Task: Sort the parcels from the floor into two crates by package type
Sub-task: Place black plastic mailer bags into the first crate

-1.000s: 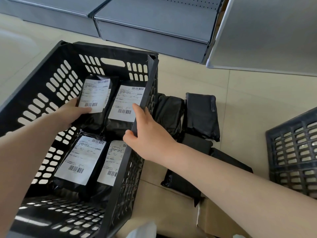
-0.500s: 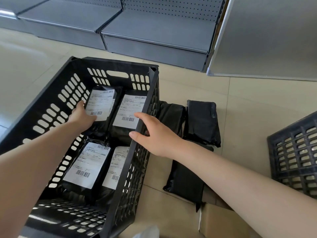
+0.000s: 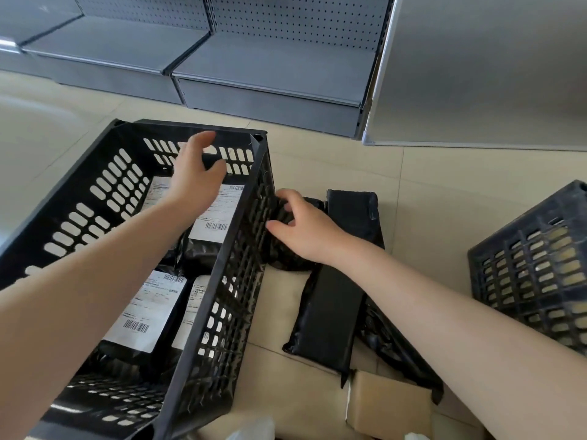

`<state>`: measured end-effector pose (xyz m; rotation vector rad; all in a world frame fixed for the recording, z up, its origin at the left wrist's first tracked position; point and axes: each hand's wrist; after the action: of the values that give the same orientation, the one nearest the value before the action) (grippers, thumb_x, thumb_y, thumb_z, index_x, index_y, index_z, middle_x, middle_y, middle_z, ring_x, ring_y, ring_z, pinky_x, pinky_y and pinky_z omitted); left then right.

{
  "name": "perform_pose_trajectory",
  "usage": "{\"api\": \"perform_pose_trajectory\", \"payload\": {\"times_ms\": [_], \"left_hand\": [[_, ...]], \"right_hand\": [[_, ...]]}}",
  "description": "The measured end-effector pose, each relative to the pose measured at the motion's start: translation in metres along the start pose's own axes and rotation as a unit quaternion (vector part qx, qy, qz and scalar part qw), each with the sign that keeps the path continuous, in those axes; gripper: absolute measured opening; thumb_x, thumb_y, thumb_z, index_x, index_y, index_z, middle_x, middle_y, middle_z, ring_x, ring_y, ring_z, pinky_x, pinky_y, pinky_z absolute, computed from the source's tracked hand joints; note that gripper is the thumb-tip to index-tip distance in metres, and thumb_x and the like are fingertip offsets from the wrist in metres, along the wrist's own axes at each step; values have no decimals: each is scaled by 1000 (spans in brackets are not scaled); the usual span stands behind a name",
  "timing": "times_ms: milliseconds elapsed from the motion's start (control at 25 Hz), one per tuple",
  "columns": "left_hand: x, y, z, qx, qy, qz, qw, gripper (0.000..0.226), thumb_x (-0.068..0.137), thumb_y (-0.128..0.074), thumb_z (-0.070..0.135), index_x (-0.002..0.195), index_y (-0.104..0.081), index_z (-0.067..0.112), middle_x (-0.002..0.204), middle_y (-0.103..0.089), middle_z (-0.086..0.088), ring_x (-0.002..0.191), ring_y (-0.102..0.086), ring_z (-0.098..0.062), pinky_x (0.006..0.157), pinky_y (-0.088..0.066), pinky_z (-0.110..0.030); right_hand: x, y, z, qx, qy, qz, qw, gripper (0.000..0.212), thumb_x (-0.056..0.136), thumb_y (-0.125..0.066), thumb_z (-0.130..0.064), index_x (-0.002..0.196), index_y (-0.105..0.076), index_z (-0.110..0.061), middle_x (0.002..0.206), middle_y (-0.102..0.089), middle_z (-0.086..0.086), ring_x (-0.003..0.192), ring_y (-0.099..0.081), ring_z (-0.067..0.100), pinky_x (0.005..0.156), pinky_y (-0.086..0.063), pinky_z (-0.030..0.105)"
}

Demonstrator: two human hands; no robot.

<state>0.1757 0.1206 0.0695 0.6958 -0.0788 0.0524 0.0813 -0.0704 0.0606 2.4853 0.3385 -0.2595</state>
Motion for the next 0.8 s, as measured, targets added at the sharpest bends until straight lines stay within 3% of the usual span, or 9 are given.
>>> {"api": "perform_pose_trajectory", "payload": {"times_ms": [120,280,480,600,720,800], "left_hand": [[-16,-28,43,-16,-95,-26,995,53,91,-53,9,142,-46,23,141,-49,6,126,-48,-14,111,-38,-34],[-49,-76,60,19,-136,-95,986,53,92,-55,6,142,-47,21,142,-49,2,138,-36,-16,114,-26,-28],[-86,-143,37,-33,-17,-184,982,51,92,-54,9,141,-48,22,139,-51,1,135,-42,-17,109,-34,-29],[-110,-167,17,-34,56,-232,970,52,94,-54,12,143,-45,25,142,-47,5,132,-42,-14,97,-32,-23],[-126,-177,-3,-6,120,-262,957,51,94,-54,15,144,-45,25,143,-47,7,127,-46,-14,93,-37,-25],[-132,-182,-16,-12,147,-264,953,50,93,-56,14,142,-48,22,143,-50,5,129,-49,-17,103,-41,-30]], "right_hand": [[-5,30,27,-20,-52,13,998,63,101,-54,-34,156,-23,-26,137,-51,6,107,-59,20,94,-51,34],[-19,54,81,-18,-120,42,992,60,99,-57,-32,153,-31,-30,142,-49,7,106,-55,18,87,-44,26],[-55,49,160,-58,-210,58,974,58,96,-61,-26,150,-38,-20,144,-52,10,120,-55,27,83,-38,26],[-73,36,195,-86,-258,42,961,60,96,-61,-32,150,-38,-19,151,-45,11,132,-48,29,95,-42,31],[-86,20,216,-161,-240,0,957,64,95,-61,-43,149,-38,-20,151,-42,8,137,-40,28,109,-39,38],[-90,12,224,-222,-194,1,956,57,94,-62,-46,142,-46,-19,145,-47,5,135,-39,26,109,-38,37]]}}
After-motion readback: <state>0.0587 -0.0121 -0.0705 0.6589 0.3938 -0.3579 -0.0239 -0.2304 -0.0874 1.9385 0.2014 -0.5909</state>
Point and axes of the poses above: each hand's wrist, its own x-axis towards the middle knuckle, its own y-axis out of the back of the hand, z = x × y
